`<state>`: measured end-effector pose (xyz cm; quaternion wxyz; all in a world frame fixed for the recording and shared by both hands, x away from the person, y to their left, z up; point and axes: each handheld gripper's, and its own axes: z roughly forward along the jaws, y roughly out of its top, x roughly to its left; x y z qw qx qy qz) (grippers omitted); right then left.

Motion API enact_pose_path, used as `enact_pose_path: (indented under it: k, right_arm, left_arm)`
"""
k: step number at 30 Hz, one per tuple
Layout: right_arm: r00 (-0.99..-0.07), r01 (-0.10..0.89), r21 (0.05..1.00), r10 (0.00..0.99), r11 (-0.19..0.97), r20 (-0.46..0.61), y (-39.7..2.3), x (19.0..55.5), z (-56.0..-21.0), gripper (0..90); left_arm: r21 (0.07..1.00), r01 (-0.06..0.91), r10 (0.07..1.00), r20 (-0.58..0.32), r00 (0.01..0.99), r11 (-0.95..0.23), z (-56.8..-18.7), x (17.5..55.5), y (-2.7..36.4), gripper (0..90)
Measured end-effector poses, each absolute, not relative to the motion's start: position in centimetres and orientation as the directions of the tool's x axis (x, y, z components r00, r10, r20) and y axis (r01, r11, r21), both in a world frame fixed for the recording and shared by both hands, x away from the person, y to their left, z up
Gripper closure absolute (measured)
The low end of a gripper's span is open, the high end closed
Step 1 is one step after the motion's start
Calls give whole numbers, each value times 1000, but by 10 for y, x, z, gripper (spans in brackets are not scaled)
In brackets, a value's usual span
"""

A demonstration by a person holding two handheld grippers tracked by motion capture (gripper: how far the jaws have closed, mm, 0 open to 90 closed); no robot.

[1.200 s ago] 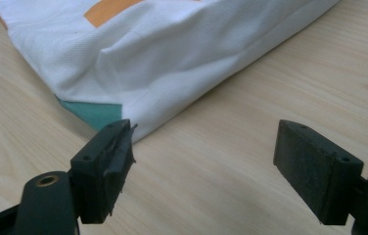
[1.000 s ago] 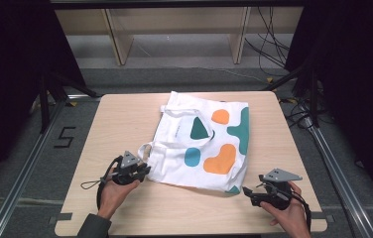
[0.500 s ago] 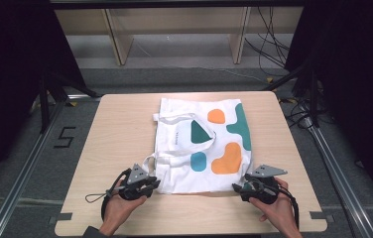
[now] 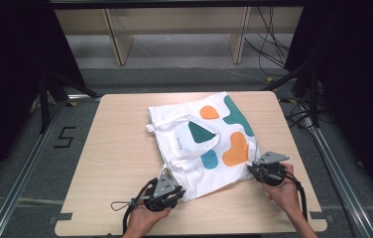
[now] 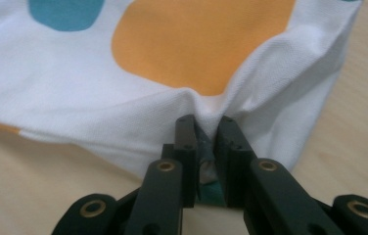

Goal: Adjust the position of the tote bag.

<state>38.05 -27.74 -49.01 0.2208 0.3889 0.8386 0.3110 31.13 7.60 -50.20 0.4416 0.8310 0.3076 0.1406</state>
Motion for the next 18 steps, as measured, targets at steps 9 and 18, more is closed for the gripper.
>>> enact_pose_path:
  k: [9,18]
  right_arm:
    - [-515,531,703,839,473,-175,-305,426,-492,795]
    - [-451,515,765,881,386,-141,-313,421,-474,464]
  left_arm:
    - [837,328,547,-42,836,-437,-503,314,0,771]
    - [826,316,451,-85,889,-466,-490,305,3,464]
